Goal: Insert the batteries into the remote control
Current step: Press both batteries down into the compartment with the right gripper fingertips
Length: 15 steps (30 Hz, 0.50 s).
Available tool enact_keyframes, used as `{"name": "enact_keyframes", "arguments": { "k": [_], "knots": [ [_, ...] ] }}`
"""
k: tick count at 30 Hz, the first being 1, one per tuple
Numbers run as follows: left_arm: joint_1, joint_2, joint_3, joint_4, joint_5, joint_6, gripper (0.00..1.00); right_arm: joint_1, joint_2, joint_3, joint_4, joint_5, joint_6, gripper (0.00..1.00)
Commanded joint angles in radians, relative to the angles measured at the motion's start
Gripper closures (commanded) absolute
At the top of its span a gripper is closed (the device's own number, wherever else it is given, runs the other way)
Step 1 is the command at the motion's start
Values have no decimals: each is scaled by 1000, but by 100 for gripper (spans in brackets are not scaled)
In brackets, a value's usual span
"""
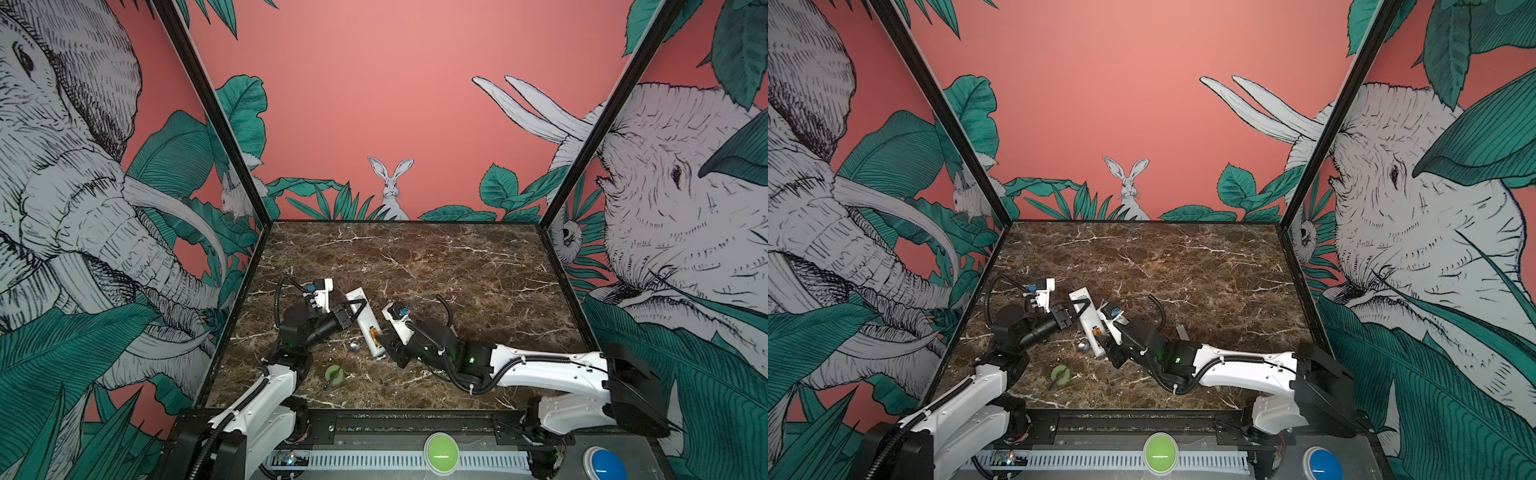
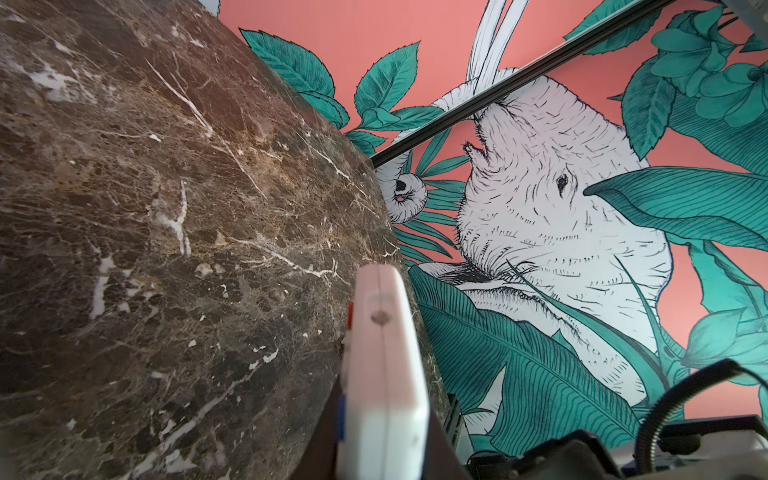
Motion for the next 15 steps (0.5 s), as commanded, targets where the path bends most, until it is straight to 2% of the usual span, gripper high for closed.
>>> {"name": "enact_keyframes", "arguments": {
  "k": [1, 8, 15],
  "knots": [
    [-4, 0, 30, 38, 43, 14, 100, 5, -65, 57, -128, -35, -126, 54],
    [-2, -7, 59, 13, 114, 41, 100, 5, -45, 222, -486, -87, -356, 55],
    [-1, -7, 87, 8, 204, 45, 100, 5, 24, 351, -635, -179, -508, 58]
  ]
}}
